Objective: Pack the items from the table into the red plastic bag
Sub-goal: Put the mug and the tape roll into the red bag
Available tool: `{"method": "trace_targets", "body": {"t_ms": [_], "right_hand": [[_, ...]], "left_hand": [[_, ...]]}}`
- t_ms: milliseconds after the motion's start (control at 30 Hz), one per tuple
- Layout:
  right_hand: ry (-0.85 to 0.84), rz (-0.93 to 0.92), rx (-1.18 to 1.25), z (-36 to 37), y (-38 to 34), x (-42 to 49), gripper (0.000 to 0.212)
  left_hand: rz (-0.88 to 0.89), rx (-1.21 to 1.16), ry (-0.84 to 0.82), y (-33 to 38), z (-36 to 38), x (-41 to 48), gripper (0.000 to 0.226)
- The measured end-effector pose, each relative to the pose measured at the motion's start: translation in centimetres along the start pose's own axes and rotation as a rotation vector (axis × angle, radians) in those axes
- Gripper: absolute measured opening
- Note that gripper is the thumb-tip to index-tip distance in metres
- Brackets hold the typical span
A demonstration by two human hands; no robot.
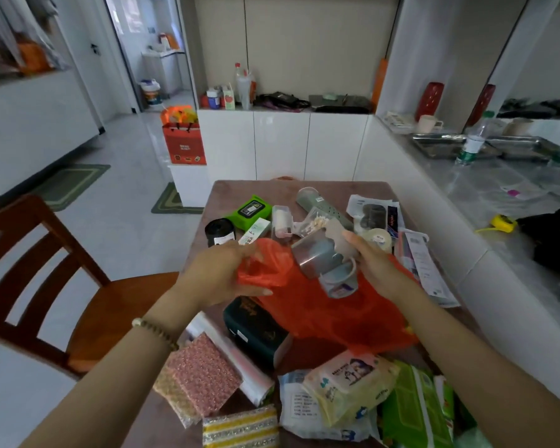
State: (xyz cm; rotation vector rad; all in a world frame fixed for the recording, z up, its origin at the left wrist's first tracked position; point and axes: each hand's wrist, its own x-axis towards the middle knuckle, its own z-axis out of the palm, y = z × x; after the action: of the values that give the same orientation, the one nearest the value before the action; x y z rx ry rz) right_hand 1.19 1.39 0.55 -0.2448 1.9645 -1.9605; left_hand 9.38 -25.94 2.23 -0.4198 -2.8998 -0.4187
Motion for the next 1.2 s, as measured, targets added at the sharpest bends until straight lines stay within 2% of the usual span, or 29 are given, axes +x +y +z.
{"method": "trace_targets", "body": {"t_ms": [33,67,133,200,300,367,433,500,600,667,733,800,833,933,1000,1133,1200], "right_hand": [[-0.001,-0.004,-0.012,0.0,-0.2,0.4,0.033],[-0.017,0.001,-0.002,0.1,-0.6,0.6,0.036],[-0.07,0.005,0.078,0.0,-0.8,1.1,0.039],[-0.129,0.013,0.168,0.0,-1.1,1.4,0.043],[-0.189,0.071,0.198,0.1,-0.6,1.7,0.039],[-0.178,0.103,0.041,0.9,0.1,2.2,0.035],[-0.013,0.157,-0.178,1.4,1.9,3.6,0.032],[0.132,0.208,-0.286,1.2,4.3,4.7,0.038],[0.221,0.292,-0.202,0.4,6.6,5.2,0.055],[0.259,0.279,-0.134,-0.3,6.9,4.9,0.045],[0.234,0.292,-0.141,-1.3,6.4,4.3,0.045],[0.107,0.306,-0.076,-2.3,5.2,3.0,0.045],[0.034,0.299,-0.054,-3.0,4.7,2.5,0.049],[-0.117,0.267,0.006,-5.6,3.2,1.4,0.08],[-0.152,0.179,0.086,-7.6,1.8,1.3,0.081],[0.054,0.115,-0.004,-12.4,0.6,4.0,0.052],[0.192,0.138,-0.118,-14.8,1.7,6.4,0.05]], "left_hand": [[-0.02,-0.075,0.051,-0.1,0.0,0.2,0.043],[-0.083,-0.258,0.099,-0.2,0.1,0.5,0.031],[-0.261,-0.717,0.219,-0.6,0.2,1.2,0.034],[-0.413,-0.903,0.329,-1.5,0.5,2.1,0.045],[-0.501,-0.933,0.343,-2.0,1.4,3.0,0.048],[-0.494,-0.947,0.335,-1.7,2.1,3.2,0.044],[-0.464,-0.943,0.324,-1.1,2.8,3.3,0.039],[-0.467,-0.96,0.28,-0.7,3.8,3.4,0.038],[-0.488,-1.012,0.226,-0.1,5.4,3.7,0.045],[-0.483,-1.012,0.204,0.0,6.3,4.0,0.048],[-0.46,-0.97,0.189,0.2,6.7,4.4,0.049],[-0.434,-0.933,0.199,0.8,7.0,5.1,0.044],[-0.425,-0.923,0.209,1.2,7.0,5.4,0.043],[-0.406,-0.94,0.213,2.5,7.3,6.8,0.046],[-0.367,-0.947,0.191,3.5,7.6,7.9,0.045],[-0.308,-0.903,0.172,4.9,8.3,10.6,0.044],[-0.325,-0.89,0.186,5.1,8.7,11.8,0.044]]}}
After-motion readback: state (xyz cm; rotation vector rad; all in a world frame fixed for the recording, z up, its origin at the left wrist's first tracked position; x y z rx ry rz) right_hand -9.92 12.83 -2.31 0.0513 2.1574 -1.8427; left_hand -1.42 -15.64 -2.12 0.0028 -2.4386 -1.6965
